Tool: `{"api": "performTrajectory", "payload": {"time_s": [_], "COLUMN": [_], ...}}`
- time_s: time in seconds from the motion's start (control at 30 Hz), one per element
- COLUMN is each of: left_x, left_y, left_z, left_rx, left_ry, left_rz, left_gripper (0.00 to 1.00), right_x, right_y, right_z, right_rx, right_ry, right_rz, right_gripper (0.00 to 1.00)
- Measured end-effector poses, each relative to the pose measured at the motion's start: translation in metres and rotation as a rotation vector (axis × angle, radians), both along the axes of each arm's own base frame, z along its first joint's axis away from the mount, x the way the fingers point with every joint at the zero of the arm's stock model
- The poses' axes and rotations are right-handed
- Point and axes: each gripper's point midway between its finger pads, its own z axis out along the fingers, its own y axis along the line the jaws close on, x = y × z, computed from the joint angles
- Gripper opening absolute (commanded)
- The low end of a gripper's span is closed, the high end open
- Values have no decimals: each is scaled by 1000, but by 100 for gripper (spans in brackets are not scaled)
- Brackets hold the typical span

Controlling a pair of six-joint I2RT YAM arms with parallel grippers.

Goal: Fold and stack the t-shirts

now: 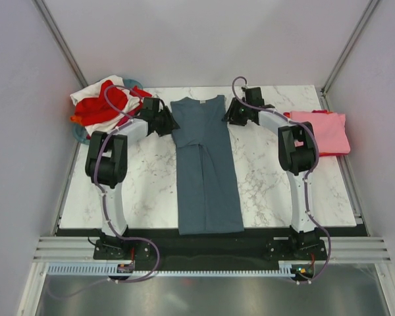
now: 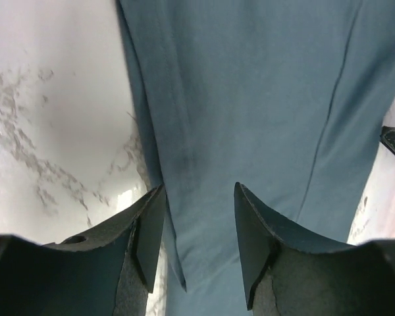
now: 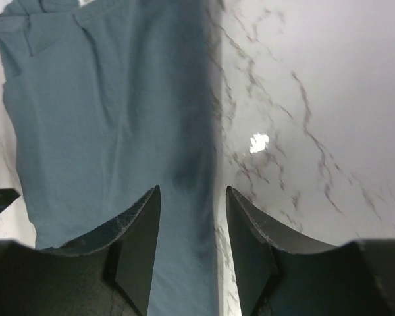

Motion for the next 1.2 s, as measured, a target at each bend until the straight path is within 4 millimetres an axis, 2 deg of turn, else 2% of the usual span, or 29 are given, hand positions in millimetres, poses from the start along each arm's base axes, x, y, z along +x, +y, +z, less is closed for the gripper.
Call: {"api": "performTrajectory", "payload": {"time_s": [0.03,0.07,0.13,0.17,0.2,0.3,0.33,0.47,0.63,0.67,0.7,0.77,0.93,1.03,1.1,1.2], "left_x": [3,6,12,15,19,33,39,59,83,87,91,94,87,65,43,5], "left_y": [1,1,2,2,2,-1,-3,-11,-23,-25,-27,-30,-30,-26,-21,-14], "left_z": [-3,-6,-11,-13,-15,-18,-18,-19,-19,-18,-17,-13,-12,-11,-8,-1], "left_rx": [-1,-3,-6,-10,-13,-31,-38,-65,-108,-118,-127,-142,-148,-142,-135,-122], "left_ry": [5,8,13,14,15,7,1,-21,-49,-54,-59,-67,-63,-28,4,44], "left_rz": [5,8,14,15,16,13,10,0,-20,-22,-24,-29,-32,-30,-28,-28], "left_gripper": [52,52,51,50,49,46,46,41,41,45,49,54,57,56,56,56], "right_x": [4,7,14,17,20,25,26,37,53,57,60,67,68,48,20,-33], "right_y": [3,5,7,8,8,6,4,-7,-25,-27,-29,-30,-35,-37,-40,-45], "right_z": [0,0,-3,-4,-6,-10,-10,-10,-10,-9,-9,-3,2,3,2,1], "right_rx": [11,19,29,41,44,73,83,126,158,166,178,202,213,203,188,151], "right_ry": [-7,-14,-20,-22,-26,-15,-14,-19,-34,-38,-37,-57,-70,-36,2,68], "right_rz": [5,9,14,14,11,-6,-13,-51,-89,-94,-100,-94,-94,-95,-93,-89], "right_gripper": [48,40,32,20,14,1,0,0,0,22,34,46,49,49,49,49]}}
